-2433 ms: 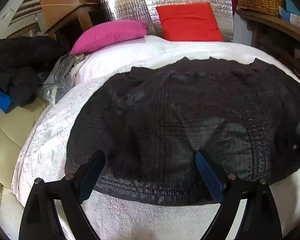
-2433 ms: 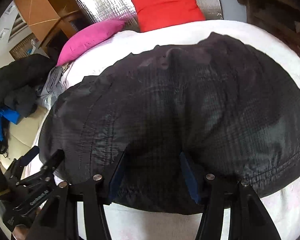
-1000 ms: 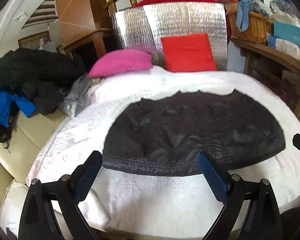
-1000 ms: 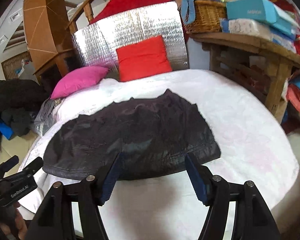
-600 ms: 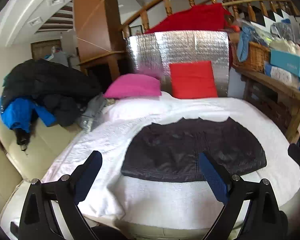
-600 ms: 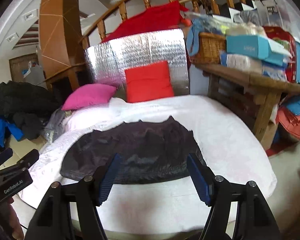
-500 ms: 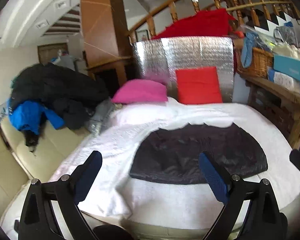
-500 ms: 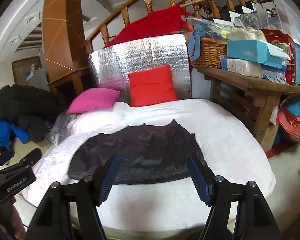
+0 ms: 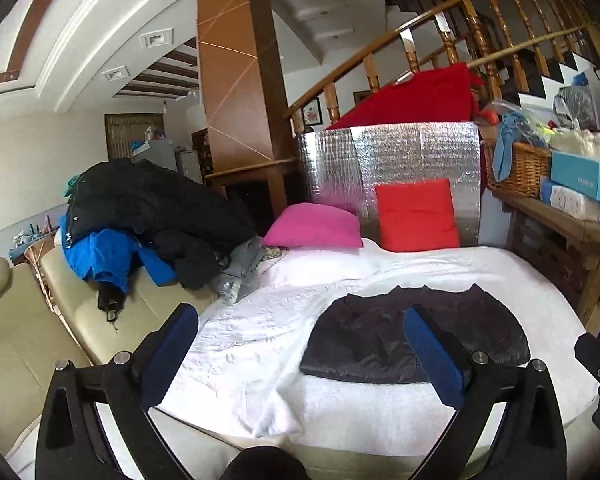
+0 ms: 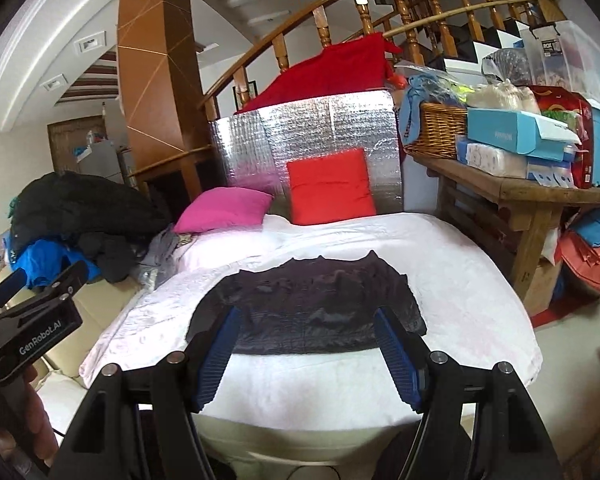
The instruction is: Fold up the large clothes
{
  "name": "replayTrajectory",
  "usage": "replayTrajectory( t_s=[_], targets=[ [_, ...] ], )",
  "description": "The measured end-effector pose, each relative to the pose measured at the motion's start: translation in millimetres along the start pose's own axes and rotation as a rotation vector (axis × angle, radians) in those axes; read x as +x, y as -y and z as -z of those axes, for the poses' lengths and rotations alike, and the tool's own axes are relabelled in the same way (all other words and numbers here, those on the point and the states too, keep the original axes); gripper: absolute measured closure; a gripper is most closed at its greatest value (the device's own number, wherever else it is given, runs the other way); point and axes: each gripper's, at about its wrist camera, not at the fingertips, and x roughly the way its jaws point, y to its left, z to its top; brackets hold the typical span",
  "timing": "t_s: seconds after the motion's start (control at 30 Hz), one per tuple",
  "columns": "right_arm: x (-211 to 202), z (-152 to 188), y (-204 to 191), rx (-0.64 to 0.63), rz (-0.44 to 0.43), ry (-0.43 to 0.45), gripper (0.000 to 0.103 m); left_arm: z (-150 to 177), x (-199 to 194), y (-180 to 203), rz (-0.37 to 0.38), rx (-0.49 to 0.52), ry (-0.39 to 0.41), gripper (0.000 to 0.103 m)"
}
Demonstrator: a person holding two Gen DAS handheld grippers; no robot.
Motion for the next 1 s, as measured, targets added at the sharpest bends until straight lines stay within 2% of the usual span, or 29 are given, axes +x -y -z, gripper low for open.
replayTrajectory(
  t_s=[0.4,1.0],
  targets=[
    [-46.9,-5.9,-16.4,-0.005,0.022,0.065,0.03,0.1,-39.7,-28.9,0.0,-0.035,0.042,0.0],
    [-32.5,0.6,-34.6,-0.037,0.042,0.023,0.03,6.7,-30.3,-31.7,0.023,-0.029,0.001,0.0]
  ],
)
